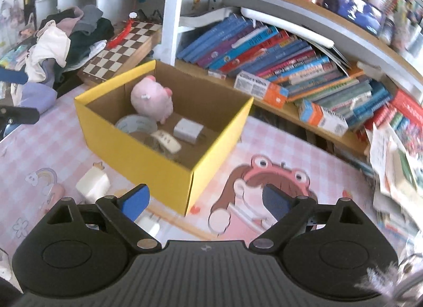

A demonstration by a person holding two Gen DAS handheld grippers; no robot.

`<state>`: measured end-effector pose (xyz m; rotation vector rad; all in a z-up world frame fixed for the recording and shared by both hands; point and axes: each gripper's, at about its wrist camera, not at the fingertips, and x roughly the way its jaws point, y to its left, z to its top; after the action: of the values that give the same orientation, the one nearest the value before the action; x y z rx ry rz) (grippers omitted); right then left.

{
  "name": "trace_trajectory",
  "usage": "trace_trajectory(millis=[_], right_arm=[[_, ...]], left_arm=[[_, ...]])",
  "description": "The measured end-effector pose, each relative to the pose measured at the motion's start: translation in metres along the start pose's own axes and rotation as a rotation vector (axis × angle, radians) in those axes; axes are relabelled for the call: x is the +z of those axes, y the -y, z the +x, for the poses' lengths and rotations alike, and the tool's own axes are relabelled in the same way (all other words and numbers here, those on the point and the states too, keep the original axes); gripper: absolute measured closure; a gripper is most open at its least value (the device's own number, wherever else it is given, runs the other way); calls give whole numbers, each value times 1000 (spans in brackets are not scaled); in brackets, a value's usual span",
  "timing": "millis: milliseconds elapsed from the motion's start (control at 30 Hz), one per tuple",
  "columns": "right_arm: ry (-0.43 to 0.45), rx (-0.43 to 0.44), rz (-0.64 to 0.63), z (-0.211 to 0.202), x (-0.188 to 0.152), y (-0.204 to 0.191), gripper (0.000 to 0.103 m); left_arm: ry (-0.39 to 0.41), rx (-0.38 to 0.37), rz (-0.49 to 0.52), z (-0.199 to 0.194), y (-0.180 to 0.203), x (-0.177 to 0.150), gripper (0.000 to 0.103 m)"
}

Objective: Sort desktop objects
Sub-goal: 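Withdraw both open tools up out of the yellow box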

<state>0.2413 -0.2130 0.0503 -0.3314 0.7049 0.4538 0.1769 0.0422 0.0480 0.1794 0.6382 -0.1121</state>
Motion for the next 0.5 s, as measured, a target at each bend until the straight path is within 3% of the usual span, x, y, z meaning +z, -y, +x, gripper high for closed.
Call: trace_trajectory(millis=[500], right_arm=[[-18, -15, 203, -24, -71, -39, 10]], left_arm=[[-41, -8, -38, -21, 17, -51, 7]])
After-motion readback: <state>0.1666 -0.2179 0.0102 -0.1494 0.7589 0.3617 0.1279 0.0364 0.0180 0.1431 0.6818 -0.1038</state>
